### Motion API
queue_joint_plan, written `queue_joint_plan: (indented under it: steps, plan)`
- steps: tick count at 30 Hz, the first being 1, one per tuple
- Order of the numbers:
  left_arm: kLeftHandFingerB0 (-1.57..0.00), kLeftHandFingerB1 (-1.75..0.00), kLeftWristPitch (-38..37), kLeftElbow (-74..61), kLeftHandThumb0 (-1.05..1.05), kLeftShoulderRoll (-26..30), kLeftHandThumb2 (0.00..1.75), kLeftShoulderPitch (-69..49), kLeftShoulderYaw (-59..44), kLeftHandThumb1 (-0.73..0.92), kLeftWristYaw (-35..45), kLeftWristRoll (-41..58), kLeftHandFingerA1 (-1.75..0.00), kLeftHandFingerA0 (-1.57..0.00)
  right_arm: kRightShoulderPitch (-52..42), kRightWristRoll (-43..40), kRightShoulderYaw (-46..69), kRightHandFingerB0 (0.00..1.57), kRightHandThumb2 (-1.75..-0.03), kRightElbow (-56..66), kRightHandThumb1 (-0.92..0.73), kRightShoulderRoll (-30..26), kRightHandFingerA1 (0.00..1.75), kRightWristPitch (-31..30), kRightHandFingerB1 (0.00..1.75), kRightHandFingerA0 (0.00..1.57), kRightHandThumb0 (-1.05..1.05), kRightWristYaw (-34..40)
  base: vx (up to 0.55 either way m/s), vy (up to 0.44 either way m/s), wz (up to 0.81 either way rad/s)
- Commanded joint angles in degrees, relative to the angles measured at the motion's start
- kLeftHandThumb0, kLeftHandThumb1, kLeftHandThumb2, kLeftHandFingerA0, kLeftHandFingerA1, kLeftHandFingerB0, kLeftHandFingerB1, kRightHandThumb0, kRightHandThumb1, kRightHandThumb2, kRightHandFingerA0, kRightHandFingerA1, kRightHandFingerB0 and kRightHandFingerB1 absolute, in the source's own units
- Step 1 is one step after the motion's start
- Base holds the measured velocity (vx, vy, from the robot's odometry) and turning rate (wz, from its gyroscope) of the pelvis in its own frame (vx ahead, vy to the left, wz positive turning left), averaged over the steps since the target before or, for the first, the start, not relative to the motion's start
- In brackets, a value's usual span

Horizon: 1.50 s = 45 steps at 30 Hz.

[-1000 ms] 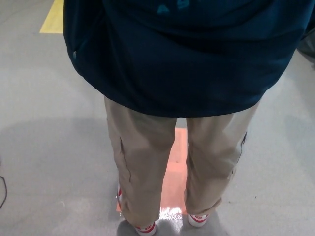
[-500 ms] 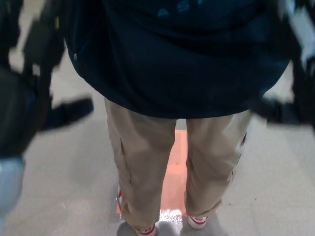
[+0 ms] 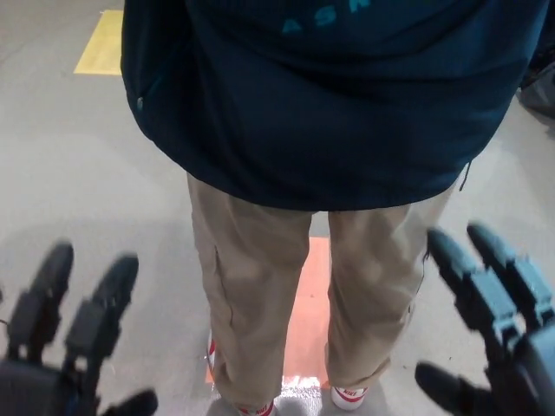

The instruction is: A person hands a coat to the robot and the robot grabs it with both hands and holds it while the person wears the coat.

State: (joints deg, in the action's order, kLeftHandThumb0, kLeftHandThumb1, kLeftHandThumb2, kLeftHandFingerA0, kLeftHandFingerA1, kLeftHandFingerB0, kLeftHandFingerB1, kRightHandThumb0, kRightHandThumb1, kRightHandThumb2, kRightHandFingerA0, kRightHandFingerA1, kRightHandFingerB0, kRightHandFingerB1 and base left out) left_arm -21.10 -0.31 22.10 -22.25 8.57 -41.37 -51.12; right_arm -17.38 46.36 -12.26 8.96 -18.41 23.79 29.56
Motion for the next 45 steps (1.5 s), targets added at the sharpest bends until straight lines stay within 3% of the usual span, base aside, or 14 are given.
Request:
queue_joint_plan:
  steps: [1, 2, 5, 7, 16, 17, 18, 25, 26, 31, 33, 37, 38, 45]
  plan:
    - [-0.01, -0.22, -4.6, 22.9, -0.75, 1.3, 1.05, 1.9, 7.6, 0.7, -21.0, -8.9, -0.19, 0.0, -2.2, 10.7, -3.9, 0.04, -0.99, -15.3, -0.65, -1.9, 0.38, 3.0, 0.27, 0.03, -0.68, 18.6, 0.0, 0.0, 0.0]
    - [-0.02, -0.25, -4.1, 24.6, -0.72, 1.1, 1.05, 3.0, 8.2, 0.69, -21.0, -8.7, -0.23, -0.01, -1.5, 10.5, -4.1, 0.09, -0.68, -16.8, -0.78, -2.1, 0.27, 3.0, 0.2, 0.09, -0.68, 18.7, 0.0, 0.0, 0.0]
    - [-0.07, -0.21, -3.7, 31.2, -0.69, 0.7, 0.68, 7.0, 10.1, 0.88, -20.2, -8.0, -0.25, -0.07, 0.9, 9.6, -4.9, 0.07, -0.97, -22.6, -0.64, -2.6, 0.32, 2.8, 0.24, 0.03, -0.74, 17.9, 0.0, 0.0, 0.0]
    - [-0.08, -0.21, -3.0, 35.9, -0.77, 0.0, 1.07, 10.1, 11.3, 0.75, -18.2, -7.0, -0.25, 0.0, 3.0, 10.0, -5.6, 0.05, -0.97, -27.1, -0.65, -2.8, 0.28, 1.6, 0.22, 0.05, -0.75, 18.4, 0.0, 0.0, 0.0]
    - [0.0, -0.15, 3.3, 49.4, -0.82, -1.7, 1.1, 23.6, 14.7, 0.77, -5.8, -3.7, -0.46, -0.08, 12.5, 4.4, -5.5, 0.0, -0.99, -36.0, -0.64, -1.8, 0.32, -1.4, 0.26, 0.01, -0.68, 8.4, 0.0, 0.0, 0.0]
    - [-0.03, -0.17, 3.1, 50.4, -0.73, -1.8, 0.69, 26.3, 14.6, 0.91, -4.4, -2.7, -0.33, -0.15, 15.2, 3.9, -5.3, 0.01, -0.97, -37.1, -0.62, -1.8, 0.33, -1.9, 0.27, 0.01, -0.68, 7.0, 0.0, 0.0, 0.0]
    - [0.0, -0.19, 3.6, 51.8, -0.81, -2.0, 1.08, 29.5, 14.3, 0.76, -1.5, -1.5, -0.47, -0.11, 18.7, 2.5, -5.0, 0.0, -0.96, -38.5, -0.61, -1.7, 0.33, -3.0, 0.26, 0.0, -0.67, 3.0, 0.0, 0.0, 0.0]
    - [0.0, -0.47, 5.0, 57.0, -0.35, -2.6, 1.1, 39.9, 15.0, 0.53, 4.7, 0.2, -0.48, 0.0, 27.7, -3.7, -3.4, 0.0, -1.08, -41.4, -0.58, -1.6, 0.47, -10.9, 0.46, 0.0, -0.32, -15.4, 0.0, 0.0, 0.0]
    - [0.0, -0.47, 5.0, 57.2, -0.35, -2.5, 1.11, 40.4, 15.1, 0.53, 5.4, 0.2, -0.48, 0.0, 28.1, -3.7, -3.4, 0.15, -0.62, -41.6, -0.74, -1.5, 0.31, -11.3, 0.28, 0.2, -0.53, -15.9, 0.0, 0.0, 0.0]
    - [0.0, -0.45, 4.6, 58.4, -0.35, -2.0, 1.11, 43.4, 16.4, 0.53, 8.4, -0.1, -0.47, 0.0, 31.8, -4.0, -3.5, 0.17, -0.62, -43.8, -0.73, -1.7, 0.33, -12.9, 0.29, 0.22, -0.5, -18.9, 0.0, 0.0, 0.0]
    - [-0.27, -0.3, 3.4, 59.4, -0.75, -1.8, 0.68, 44.4, 17.2, 0.92, 7.9, -0.6, -0.29, -0.22, 33.2, -4.1, -3.8, 0.18, -0.62, -44.5, -0.73, -1.7, 0.32, -14.7, 0.29, 0.19, -0.5, -22.2, 0.0, 0.0, 0.0]
    - [-0.34, -0.32, 1.0, 60.2, -0.76, -0.7, 0.72, 45.5, 17.7, 0.92, 9.5, 0.0, -0.32, -0.33, 35.2, -4.9, -4.5, 0.08, -1.05, -44.8, -0.54, -1.1, 0.5, -17.2, 0.49, 0.08, -0.29, -27.6, 0.0, 0.0, 0.0]
    - [-0.35, -0.32, 1.0, 60.4, -0.77, -0.5, 0.72, 45.8, 17.8, 0.92, 9.2, -0.1, -0.33, -0.36, 35.8, -5.0, -4.6, 0.28, -0.61, -45.2, -0.7, -0.9, 0.32, -17.3, 0.32, 0.22, -0.49, -27.9, 0.0, 0.0, 0.0]
    - [-0.35, -0.42, 2.1, 60.8, -0.79, -0.4, 0.95, 45.9, 18.1, 0.78, 9.8, 0.4, -0.4, -0.32, 37.0, -4.7, -5.8, 0.33, -0.61, -45.4, -0.71, -1.3, 0.31, -18.2, 0.33, 0.25, -0.48, -31.5, 0.0, 0.0, 0.0]
